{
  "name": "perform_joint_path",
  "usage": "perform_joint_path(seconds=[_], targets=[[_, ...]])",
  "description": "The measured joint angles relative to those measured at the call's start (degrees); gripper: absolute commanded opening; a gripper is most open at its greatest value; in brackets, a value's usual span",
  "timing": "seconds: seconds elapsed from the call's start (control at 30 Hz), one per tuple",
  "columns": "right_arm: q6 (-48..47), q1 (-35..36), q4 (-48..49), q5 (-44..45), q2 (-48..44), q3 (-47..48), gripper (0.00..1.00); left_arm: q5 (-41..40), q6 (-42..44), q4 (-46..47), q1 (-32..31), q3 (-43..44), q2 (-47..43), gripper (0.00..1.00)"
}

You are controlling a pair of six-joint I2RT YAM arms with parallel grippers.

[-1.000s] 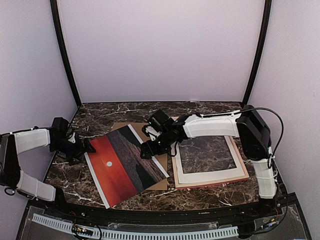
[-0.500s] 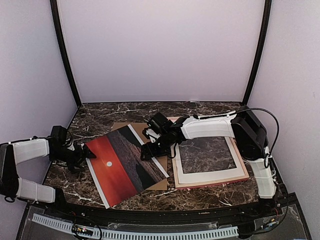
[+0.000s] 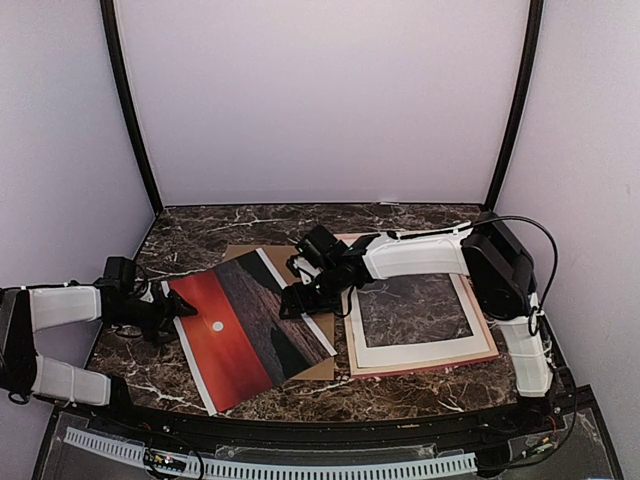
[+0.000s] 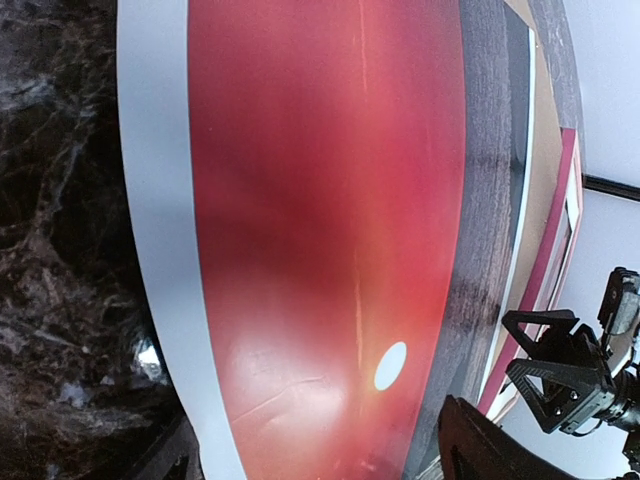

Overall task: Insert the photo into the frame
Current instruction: Pick up the photo from the backboard.

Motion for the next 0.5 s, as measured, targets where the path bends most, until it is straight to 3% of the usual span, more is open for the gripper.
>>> perform_joint_path(seconds=[0.5], targets=[[1.88,-0.44,1.79,-1.6,0.0,-0.76,0.75,4.81,0.5,6.21,-0.11,-1.42,-1.53,0.77]])
